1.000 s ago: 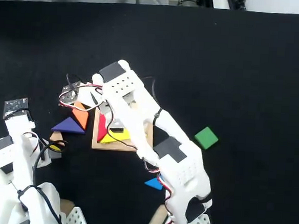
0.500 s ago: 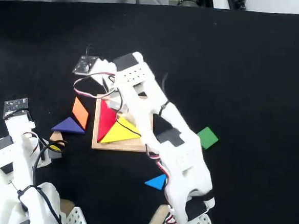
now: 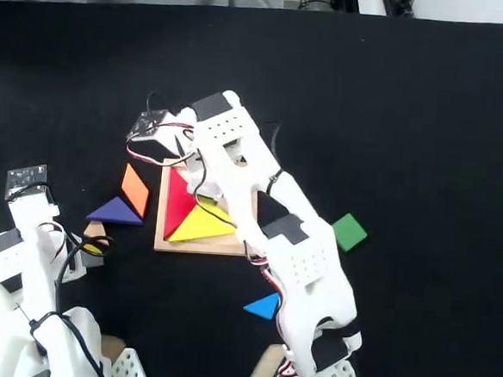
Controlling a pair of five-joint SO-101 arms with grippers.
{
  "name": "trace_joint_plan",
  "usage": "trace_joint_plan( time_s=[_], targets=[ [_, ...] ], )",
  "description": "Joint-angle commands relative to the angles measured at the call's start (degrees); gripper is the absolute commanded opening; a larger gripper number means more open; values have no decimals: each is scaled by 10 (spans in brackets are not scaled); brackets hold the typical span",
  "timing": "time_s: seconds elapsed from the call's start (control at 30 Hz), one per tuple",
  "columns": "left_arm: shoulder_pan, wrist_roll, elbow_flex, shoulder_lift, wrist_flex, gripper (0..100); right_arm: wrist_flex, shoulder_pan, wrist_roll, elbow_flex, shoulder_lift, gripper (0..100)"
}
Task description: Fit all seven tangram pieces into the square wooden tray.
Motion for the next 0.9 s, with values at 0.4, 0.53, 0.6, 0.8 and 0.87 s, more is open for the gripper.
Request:
trace_joint_plan(
  time_s=[0.4,0.53,0.6,0.8,0.87],
  targets=[
    [-5,0,-2,-11,-6,302,-132,-21,-103,49,-99,11],
    [-5,0,-1,-11,-6,302,-137,-50,-88,67,-59,11],
    [-5,0,-1,-11,-6,302,-123,-42,-88,64,-53,11],
    [-5,0,-1,-11,-6,302,-61,-4,-49,73,-49,11],
    [-5,0,-2,-11,-6,302,-48,10,-42,81,-54,11]
  ],
)
